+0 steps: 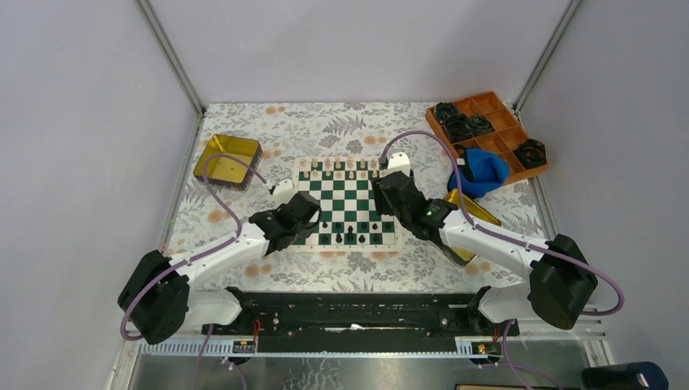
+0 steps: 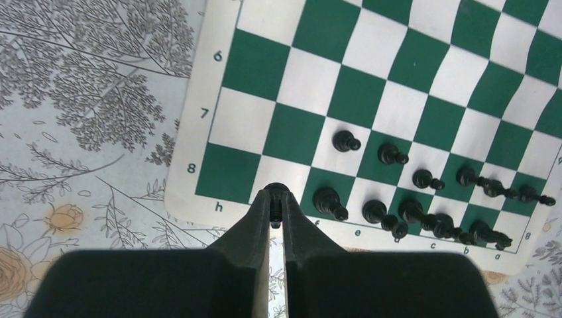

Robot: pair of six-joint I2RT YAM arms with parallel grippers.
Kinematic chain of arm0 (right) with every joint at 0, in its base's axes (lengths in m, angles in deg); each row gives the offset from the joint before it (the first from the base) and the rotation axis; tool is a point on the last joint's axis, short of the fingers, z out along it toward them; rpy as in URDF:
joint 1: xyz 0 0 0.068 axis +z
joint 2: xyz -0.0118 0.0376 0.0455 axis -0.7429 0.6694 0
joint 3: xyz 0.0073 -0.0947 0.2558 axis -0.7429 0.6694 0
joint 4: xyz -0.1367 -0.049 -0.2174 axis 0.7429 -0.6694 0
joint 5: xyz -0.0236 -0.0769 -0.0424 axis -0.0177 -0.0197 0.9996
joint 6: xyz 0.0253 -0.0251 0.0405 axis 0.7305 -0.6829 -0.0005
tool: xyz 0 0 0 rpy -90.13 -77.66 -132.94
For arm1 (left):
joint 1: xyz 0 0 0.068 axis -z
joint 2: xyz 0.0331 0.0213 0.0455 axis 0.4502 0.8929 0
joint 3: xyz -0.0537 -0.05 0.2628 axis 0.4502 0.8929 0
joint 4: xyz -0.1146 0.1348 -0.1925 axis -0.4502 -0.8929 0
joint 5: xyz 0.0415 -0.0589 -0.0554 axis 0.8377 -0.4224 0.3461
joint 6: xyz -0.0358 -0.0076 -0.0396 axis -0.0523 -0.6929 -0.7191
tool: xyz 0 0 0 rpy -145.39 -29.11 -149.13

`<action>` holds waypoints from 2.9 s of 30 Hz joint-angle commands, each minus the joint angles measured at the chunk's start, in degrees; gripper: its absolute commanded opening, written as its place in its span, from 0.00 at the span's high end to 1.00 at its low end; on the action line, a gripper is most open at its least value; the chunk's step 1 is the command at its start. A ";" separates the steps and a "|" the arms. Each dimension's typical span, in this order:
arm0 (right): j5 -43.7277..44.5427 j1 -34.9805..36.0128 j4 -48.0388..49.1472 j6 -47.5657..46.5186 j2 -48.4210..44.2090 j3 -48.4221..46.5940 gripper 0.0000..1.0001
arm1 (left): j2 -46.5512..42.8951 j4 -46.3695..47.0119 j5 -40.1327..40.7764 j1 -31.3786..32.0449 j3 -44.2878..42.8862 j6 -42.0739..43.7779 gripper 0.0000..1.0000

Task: Set up the chess pieces on the board
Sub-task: Place the chess piece on the chessboard.

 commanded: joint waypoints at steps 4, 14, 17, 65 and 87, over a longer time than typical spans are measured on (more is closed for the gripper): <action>1.13 -0.50 1.01 0.44 -0.35 -0.04 0.37 | 2.62 -0.03 1.52 3.58 0.10 -2.90 1.00; 1.01 -0.43 1.17 0.16 0.22 0.01 0.37 | 4.29 0.04 2.70 4.08 0.31 -3.03 1.00; 0.91 -0.44 1.20 0.16 0.22 0.04 0.37 | 5.66 0.13 2.80 4.04 0.04 -3.02 1.00; 0.61 -0.73 1.76 -0.02 0.75 1.15 0.37 | 11.99 0.84 2.58 3.99 -3.42 -1.76 0.74; 7.61 -1.62 -0.49 3.66 -0.90 0.36 0.33 | -1.76 -4.73 6.60 3.97 -3.99 -1.99 0.53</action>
